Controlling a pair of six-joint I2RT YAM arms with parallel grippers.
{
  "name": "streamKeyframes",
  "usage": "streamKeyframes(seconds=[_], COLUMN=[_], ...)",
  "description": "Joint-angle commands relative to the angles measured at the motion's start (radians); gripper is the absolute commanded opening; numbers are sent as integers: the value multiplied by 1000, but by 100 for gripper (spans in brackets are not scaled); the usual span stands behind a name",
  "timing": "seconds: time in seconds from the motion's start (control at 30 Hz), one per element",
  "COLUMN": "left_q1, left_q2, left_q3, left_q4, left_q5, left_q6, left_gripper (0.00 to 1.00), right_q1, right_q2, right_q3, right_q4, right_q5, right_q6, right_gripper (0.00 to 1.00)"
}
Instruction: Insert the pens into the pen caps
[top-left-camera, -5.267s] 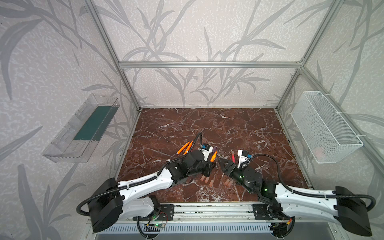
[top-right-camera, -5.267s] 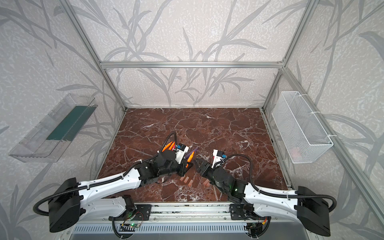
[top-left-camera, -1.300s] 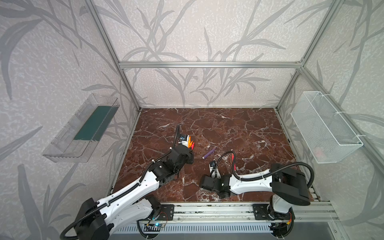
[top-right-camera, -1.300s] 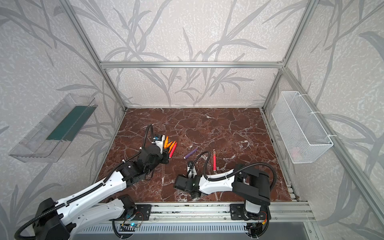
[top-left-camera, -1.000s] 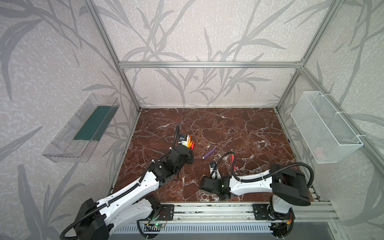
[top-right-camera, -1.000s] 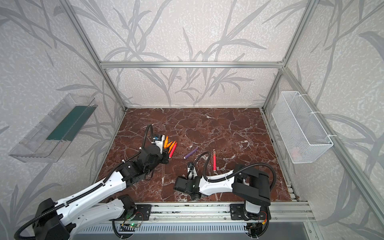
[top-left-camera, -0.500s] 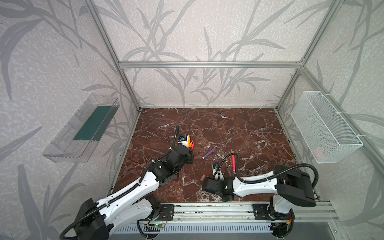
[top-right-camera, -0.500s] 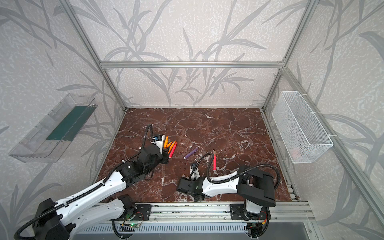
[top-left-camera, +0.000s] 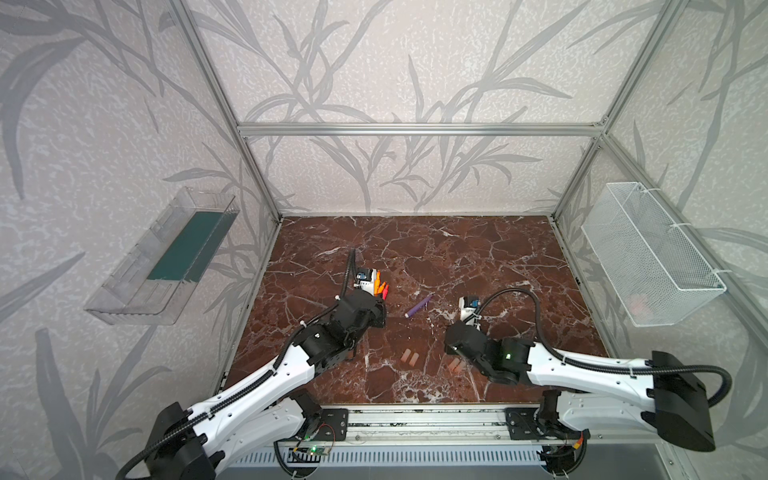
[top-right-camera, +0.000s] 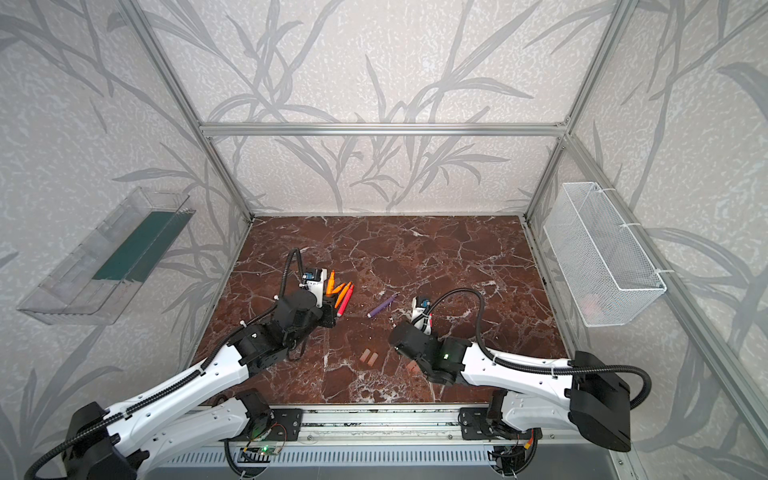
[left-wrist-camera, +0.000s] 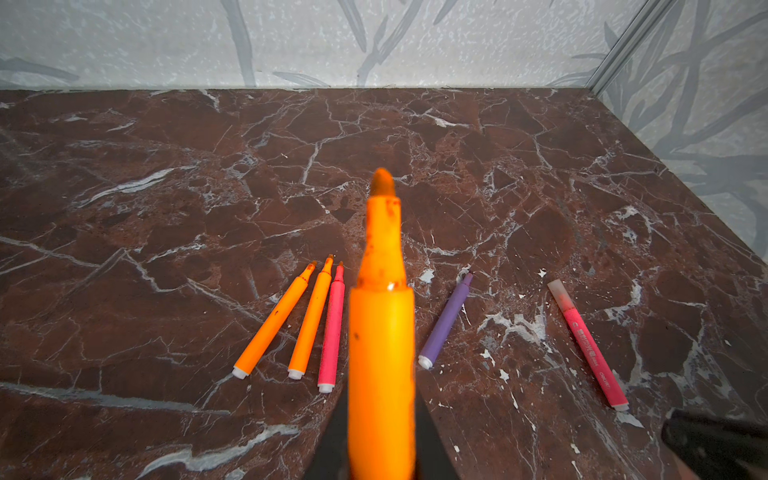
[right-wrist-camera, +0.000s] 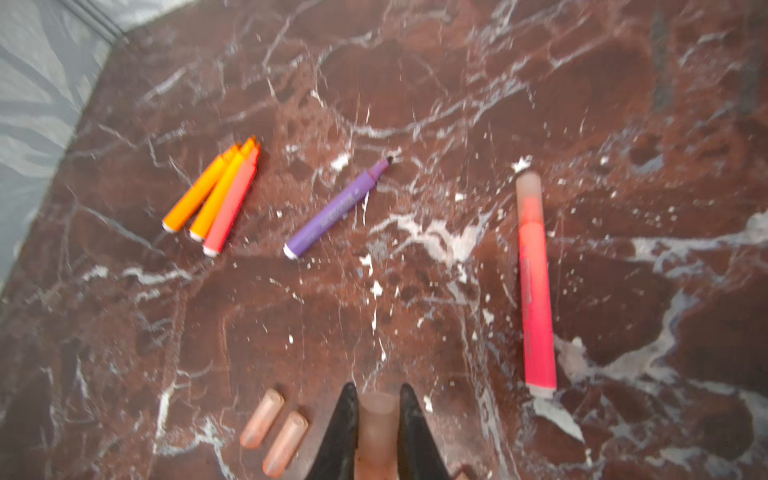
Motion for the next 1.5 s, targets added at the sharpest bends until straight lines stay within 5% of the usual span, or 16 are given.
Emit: streamKeyframes(seconds=[0.0,0.27,0.5,0.8,1.17,1.47], left_q1=[-1,-1,-5,-44,-186,-204], left_q2=[-36,-42,36,64,138,119], left_q3=[-5,-41,-52,-58,-13,-12], left_q4=[0,92,227,311,314,300], left_q5=[24,183,454,601,580,539], left_q6=[-20,-14,-20,-15,56,68], left_gripper=[0,0,0,0,0,0], right_q1=[-47,-105,-158,-156,-156,-156], right_q2=[-48,-109,-139,-190,-208,-226], right_q3=[26,12,-13,-45,-100,-138], right_q4=[54,193,360,576,742,746], right_q5=[-20,-49,-192,-260,-217,-166], right_q6=[-90,-110,-103,-62,-18,2], right_gripper=[3,3,1,0,0,0])
